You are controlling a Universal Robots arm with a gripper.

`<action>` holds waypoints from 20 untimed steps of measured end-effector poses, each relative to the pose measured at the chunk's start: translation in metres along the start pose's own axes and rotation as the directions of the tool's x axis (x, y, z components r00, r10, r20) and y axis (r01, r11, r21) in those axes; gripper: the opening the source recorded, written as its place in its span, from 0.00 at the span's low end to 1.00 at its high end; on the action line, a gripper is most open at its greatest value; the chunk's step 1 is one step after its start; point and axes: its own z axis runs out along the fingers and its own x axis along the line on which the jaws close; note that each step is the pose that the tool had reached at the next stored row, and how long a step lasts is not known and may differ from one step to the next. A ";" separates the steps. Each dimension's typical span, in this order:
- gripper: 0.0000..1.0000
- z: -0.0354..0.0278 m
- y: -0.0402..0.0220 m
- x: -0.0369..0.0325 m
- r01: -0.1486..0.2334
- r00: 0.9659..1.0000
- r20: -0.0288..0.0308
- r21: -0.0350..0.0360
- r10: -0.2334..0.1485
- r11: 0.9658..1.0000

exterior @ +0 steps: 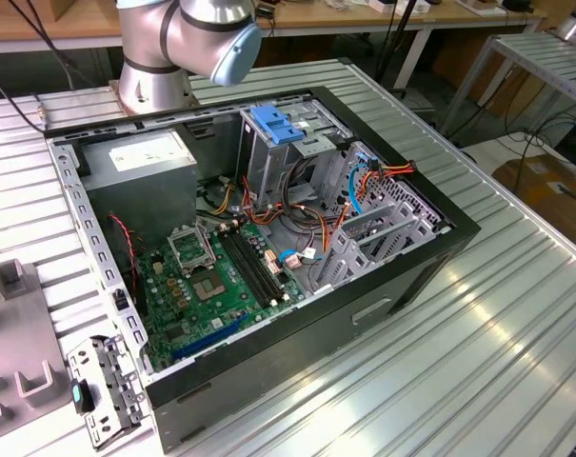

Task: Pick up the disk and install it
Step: 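Reach for the disk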

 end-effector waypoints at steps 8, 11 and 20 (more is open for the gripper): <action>0.11 0.0000 0.0001 0.0013 0.000 1.000 0.000 0.000 0.000 1.000; 0.11 0.0000 0.0001 0.0030 0.000 1.000 0.000 0.000 0.000 1.000; 0.11 0.0002 0.0058 0.0339 0.001 1.000 0.000 0.000 -0.001 1.000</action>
